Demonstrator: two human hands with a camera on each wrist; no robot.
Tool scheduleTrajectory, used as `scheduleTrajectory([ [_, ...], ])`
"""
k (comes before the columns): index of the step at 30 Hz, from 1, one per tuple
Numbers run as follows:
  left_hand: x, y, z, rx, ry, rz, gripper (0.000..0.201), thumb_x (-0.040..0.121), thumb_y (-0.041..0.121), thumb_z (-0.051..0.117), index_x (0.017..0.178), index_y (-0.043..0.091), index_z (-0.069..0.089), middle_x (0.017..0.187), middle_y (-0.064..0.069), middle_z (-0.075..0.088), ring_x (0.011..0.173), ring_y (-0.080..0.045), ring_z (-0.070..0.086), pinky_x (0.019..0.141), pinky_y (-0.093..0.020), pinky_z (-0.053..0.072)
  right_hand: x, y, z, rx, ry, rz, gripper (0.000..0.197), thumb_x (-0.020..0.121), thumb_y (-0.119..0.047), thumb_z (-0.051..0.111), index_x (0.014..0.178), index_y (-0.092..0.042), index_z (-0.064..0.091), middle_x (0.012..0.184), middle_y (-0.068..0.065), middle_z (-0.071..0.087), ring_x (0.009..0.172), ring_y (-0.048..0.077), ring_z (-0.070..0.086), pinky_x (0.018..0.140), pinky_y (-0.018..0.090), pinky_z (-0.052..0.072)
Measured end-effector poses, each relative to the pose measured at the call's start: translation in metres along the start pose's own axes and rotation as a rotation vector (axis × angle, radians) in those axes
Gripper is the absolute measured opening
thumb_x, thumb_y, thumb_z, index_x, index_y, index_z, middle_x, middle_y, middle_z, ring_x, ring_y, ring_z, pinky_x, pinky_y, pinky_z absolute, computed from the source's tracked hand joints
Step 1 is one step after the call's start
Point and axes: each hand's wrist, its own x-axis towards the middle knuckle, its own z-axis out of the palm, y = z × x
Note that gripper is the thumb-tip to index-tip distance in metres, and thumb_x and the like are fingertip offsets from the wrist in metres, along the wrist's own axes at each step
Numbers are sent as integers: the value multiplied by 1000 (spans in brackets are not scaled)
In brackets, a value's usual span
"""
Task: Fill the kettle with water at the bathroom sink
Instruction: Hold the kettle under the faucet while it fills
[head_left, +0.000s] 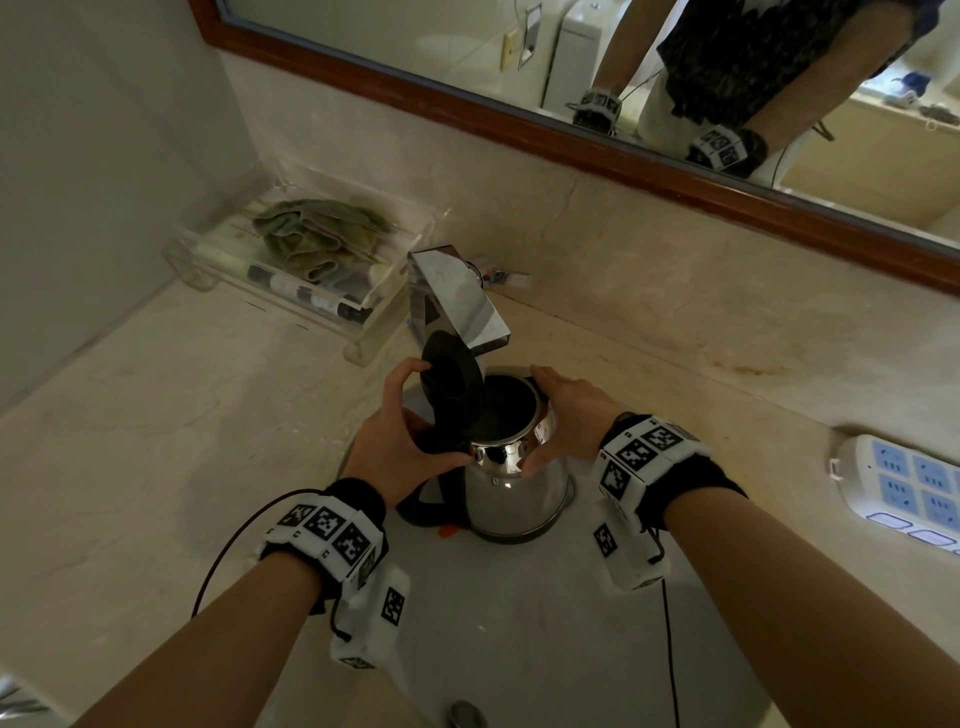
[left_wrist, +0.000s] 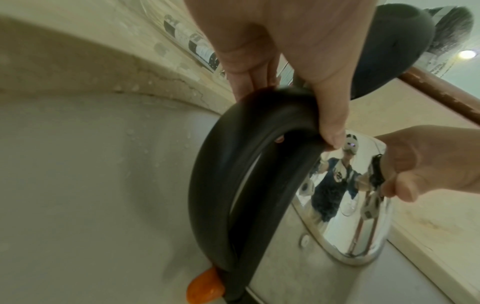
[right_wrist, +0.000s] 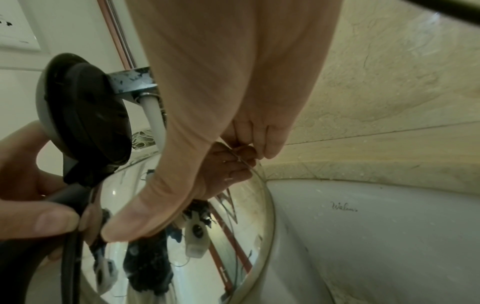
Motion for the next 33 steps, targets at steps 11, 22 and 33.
scheduleTrajectory([
  [11, -1, 1, 1, 2, 6, -16, 96, 59, 14, 85, 113, 53, 15, 75, -1, 63, 74, -15, 63, 71, -29, 51, 0, 0, -1, 4, -12, 8, 121, 61, -39, 84, 151, -12, 7, 154, 4, 26, 138, 26, 34, 113, 35, 31],
  [22, -1, 0, 0, 9, 18, 9, 95, 59, 14, 85, 116, 49, 18, 72, -2, 63, 72, -17, 64, 69, -31, 53, -2, -1, -2, -27, -11, 1, 121, 63, -41, 83, 151, -12, 4, 157, 5, 19, 141, 25, 29, 114, 35, 27],
  [33, 0, -2, 2, 12, 15, 4, 95, 59, 14, 85, 125, 40, 22, 71, 2, 61, 71, -13, 62, 65, -22, 48, -1, -1, -2, -21, -15, 9, 123, 61, -41, 84, 151, -12, 5, 157, 4, 21, 140, 25, 31, 114, 35, 29],
])
